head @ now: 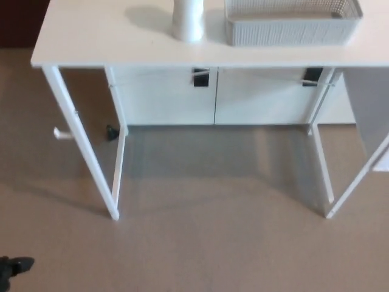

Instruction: The robot walk up to a desk on which a bottle is kept on the left hand side and a container is kept on the right hand side. The robot uses its left hand to pick up the bottle and places it in the container.

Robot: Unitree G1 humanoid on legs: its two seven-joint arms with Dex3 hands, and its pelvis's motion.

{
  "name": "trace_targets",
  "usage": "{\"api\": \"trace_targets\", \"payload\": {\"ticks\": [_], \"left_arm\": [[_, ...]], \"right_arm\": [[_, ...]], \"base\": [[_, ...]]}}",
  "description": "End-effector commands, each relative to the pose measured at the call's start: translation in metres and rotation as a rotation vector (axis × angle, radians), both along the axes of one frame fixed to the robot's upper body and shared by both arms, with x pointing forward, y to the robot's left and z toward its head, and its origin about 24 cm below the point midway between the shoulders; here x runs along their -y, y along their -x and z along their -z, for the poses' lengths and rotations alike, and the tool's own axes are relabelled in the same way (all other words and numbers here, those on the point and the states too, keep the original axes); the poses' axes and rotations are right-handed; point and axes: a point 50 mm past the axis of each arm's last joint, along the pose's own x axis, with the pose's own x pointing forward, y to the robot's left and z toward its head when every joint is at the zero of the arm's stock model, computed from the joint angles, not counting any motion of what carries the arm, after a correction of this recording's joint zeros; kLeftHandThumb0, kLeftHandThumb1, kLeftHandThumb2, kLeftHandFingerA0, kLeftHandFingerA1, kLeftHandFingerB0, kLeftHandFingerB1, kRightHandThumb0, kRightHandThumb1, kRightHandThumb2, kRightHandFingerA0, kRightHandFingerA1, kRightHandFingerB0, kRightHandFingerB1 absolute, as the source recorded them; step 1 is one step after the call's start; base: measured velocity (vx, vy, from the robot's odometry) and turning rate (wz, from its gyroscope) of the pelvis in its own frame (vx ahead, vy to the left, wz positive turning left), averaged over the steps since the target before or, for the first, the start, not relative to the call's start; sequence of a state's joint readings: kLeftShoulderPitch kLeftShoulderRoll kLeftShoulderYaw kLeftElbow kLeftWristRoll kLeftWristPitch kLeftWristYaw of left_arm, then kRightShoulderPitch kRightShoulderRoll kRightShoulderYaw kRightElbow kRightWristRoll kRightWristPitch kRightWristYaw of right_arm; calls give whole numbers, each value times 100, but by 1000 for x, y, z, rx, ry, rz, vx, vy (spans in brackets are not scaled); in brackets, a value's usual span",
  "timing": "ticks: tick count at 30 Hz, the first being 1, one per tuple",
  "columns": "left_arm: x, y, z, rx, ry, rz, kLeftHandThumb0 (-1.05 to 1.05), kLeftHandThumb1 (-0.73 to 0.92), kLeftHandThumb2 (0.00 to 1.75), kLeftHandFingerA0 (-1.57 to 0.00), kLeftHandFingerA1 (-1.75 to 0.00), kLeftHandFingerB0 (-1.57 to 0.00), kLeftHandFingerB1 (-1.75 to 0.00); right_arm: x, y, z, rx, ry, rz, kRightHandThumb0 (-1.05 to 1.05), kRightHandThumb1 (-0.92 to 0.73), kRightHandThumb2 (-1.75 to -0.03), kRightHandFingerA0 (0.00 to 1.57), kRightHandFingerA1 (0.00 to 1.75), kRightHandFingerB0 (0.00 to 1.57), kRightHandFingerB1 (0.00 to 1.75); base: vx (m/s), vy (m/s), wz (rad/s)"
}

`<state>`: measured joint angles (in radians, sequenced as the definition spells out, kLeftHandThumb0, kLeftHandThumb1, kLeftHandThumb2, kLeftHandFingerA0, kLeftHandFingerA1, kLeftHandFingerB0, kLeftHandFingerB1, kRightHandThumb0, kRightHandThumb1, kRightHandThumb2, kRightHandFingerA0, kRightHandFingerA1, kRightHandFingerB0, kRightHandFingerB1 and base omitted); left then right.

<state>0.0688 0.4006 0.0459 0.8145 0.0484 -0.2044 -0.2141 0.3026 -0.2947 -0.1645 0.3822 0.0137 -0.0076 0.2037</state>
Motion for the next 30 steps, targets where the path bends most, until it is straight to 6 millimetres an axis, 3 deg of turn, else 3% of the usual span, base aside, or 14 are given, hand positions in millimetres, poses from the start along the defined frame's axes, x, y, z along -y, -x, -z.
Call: {"api": "trace_targets", "payload": {"ticks": [1,2,3,7,8,13,15,21,30], "left_arm": [[-8,30,7,-52,-32,-14,-43,63,58,-35,-37,-32,-33],[-7,43,9,-63,-11,-13,-40,62,60,-32,-39,-29,-35],[-7,54,12,-88,-5,-18,-39,62,58,-34,-38,-32,-35],[-9,71,18,-146,-19,-14,-43,63,58,-37,-38,-34,-34],[-11,82,23,-187,-14,-39,-46,43,81,-29,-51,-23,-46],[-13,104,32,-256,-13,-76,-46,42,80,-27,-50,-24,-47],[-19,116,33,-297,-15,-95,-57,45,81,-30,-51,-23,-45],[-29,120,36,-342,-20,-194,-49,40,79,-28,-51,-24,-47],[-29,107,35,-331,-45,-139,-54,44,81,-29,-51,-25,-47]], "right_arm": [[3,19,0,-15,2,-13,-41,-75,-61,28,41,22,35],[2,33,4,-49,-2,-15,-41,-71,-73,26,45,20,40],[3,47,10,-87,2,-14,-41,-71,-73,25,46,21,40],[9,70,20,-154,-4,19,-42,-70,-72,24,45,20,40],[18,85,28,-202,-5,43,-44,-69,-72,22,45,19,39],[27,109,36,-262,-22,75,-43,-69,-73,21,45,17,39],[25,121,38,-292,-13,47,-43,-70,-72,23,44,18,39],[29,122,41,-301,2,47,-44,-69,-72,26,47,19,40],[29,114,36,-252,-14,31,-41,-70,-71,23,45,18,39]], "base": [[411,160,4],[403,155,13],[251,31,9],[194,-72,12],[144,-171,24],[241,-219,21],[153,-148,-7],[58,-48,-1],[105,44,-6]]}}
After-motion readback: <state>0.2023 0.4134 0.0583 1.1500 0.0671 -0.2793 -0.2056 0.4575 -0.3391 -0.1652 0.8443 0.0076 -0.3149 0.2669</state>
